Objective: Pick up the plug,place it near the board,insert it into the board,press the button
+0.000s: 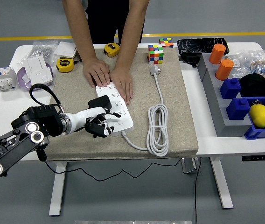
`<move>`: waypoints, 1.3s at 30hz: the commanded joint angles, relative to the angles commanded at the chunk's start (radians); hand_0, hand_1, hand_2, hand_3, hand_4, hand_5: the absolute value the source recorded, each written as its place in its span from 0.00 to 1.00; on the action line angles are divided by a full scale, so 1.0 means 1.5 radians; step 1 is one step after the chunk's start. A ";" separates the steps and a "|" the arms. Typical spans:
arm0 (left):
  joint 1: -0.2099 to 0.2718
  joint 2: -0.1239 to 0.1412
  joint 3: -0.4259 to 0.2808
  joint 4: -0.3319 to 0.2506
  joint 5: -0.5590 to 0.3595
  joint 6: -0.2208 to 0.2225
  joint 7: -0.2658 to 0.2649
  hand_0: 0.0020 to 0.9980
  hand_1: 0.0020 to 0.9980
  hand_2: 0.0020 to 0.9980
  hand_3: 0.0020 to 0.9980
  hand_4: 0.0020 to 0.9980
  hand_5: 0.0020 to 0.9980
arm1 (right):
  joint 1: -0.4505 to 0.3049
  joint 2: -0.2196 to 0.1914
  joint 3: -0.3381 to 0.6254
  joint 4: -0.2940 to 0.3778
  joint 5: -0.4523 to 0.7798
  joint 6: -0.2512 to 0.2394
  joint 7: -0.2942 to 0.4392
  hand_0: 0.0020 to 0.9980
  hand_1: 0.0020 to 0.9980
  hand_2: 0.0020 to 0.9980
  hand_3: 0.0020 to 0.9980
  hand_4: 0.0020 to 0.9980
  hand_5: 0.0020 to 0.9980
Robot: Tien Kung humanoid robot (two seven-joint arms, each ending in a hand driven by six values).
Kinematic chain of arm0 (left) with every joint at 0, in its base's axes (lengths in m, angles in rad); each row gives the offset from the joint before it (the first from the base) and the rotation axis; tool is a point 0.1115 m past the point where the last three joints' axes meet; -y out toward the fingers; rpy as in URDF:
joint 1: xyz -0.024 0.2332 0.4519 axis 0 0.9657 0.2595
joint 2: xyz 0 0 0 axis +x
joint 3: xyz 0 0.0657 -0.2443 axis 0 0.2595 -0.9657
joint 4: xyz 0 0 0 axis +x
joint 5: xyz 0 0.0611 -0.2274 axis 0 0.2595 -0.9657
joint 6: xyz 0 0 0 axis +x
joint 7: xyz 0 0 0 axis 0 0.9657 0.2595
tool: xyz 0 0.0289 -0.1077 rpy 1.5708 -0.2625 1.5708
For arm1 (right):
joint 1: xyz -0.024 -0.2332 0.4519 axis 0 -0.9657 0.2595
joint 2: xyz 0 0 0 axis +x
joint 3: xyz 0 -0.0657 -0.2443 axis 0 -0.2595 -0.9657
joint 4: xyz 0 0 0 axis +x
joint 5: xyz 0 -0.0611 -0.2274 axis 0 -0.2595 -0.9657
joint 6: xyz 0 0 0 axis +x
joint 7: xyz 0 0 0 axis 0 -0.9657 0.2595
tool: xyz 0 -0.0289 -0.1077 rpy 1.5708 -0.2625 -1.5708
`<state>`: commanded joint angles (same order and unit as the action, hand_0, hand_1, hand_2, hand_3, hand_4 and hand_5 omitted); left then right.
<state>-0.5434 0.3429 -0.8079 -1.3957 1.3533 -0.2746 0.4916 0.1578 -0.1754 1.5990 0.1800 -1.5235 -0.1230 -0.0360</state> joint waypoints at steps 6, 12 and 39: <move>-0.042 -0.006 0.038 -0.015 0.113 -0.011 0.041 0.13 0.04 0.19 0.86 0.43 0.00 | 0.003 -0.002 -0.004 0.000 0.004 0.000 0.001 1.00 0.87 0.77 0.84 1.00 0.84; -0.066 0.000 0.068 -0.023 0.104 -0.040 0.076 0.13 0.04 0.19 0.81 0.42 0.00 | 0.003 -0.004 -0.003 0.000 0.003 0.000 0.000 1.00 0.87 0.77 0.84 1.00 0.84; -0.071 -0.018 0.105 0.015 0.088 -0.012 0.045 0.14 0.03 0.20 0.83 0.42 0.00 | -0.001 -0.003 0.003 0.000 -0.004 0.001 -0.001 1.00 0.87 0.77 0.85 1.00 0.84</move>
<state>-0.6506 0.3164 -0.6500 -1.3732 1.4848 -0.2923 0.5588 0.1567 -0.1805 1.6029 0.1800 -1.5302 -0.1211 -0.0373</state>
